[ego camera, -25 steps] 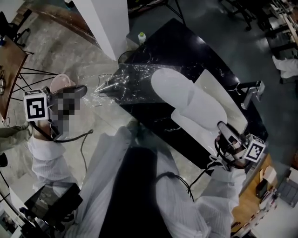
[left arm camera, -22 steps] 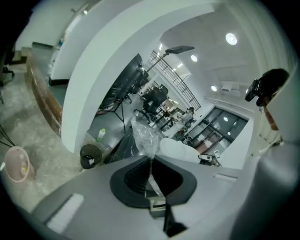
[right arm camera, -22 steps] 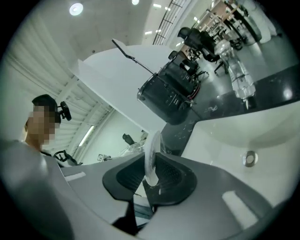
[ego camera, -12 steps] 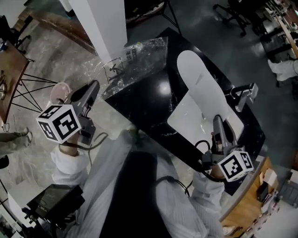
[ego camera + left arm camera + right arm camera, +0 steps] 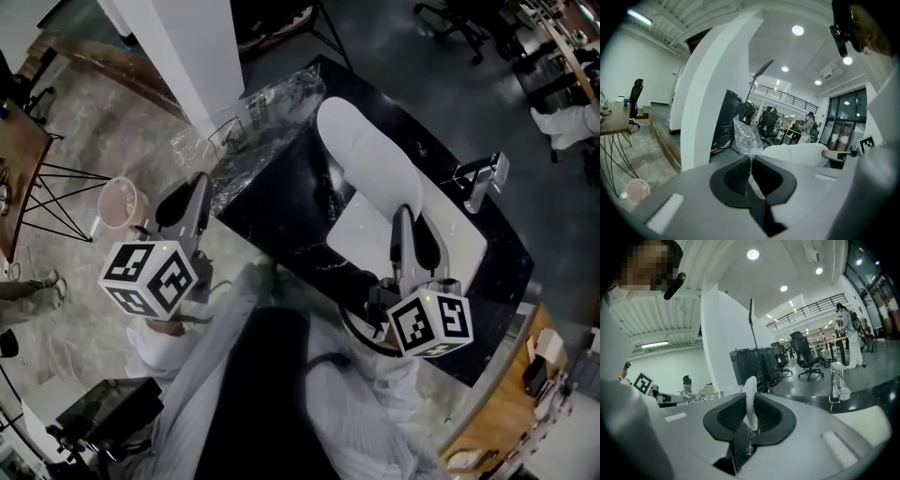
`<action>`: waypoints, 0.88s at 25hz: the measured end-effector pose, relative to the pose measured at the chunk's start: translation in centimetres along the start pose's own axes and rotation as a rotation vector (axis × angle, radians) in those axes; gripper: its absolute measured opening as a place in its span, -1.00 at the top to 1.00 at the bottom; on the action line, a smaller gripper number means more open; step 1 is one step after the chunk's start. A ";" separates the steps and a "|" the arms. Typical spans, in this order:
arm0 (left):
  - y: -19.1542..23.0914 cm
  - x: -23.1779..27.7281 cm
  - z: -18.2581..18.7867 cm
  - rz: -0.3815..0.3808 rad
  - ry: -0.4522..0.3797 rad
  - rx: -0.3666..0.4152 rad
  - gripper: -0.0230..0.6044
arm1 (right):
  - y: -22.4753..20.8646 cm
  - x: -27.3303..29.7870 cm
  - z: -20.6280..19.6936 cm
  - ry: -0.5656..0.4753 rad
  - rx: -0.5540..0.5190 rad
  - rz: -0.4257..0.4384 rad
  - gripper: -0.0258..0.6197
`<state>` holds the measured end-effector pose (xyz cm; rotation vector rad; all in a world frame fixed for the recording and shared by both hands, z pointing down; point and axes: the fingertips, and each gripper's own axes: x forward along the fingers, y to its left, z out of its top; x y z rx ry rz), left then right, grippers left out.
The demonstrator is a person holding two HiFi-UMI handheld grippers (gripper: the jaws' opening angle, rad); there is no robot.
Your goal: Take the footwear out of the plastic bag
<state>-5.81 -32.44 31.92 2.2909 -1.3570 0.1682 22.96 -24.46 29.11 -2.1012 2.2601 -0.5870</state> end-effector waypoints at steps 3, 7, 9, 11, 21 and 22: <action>-0.7 0.1 0.0 -0.010 0.002 0.005 0.91 | 0.1 0.0 0.1 -0.002 0.002 0.003 0.72; -0.9 0.1 -0.1 -0.014 0.007 0.004 0.91 | 0.1 -0.1 0.3 -0.006 -0.008 0.001 0.72; -0.8 0.0 -0.1 -0.012 0.008 0.003 0.91 | 0.1 -0.1 0.4 -0.003 -0.020 -0.003 0.72; -0.8 0.0 -0.1 -0.012 0.007 0.001 0.90 | 0.0 -0.1 0.5 -0.002 -0.023 -0.004 0.72; -1.1 0.1 -0.1 -0.021 0.011 -0.007 0.90 | -0.2 -0.4 1.1 -0.008 -0.027 -0.010 0.73; -1.1 0.1 -0.1 -0.022 0.012 -0.007 0.91 | -0.2 -0.4 1.2 -0.008 -0.026 -0.009 0.73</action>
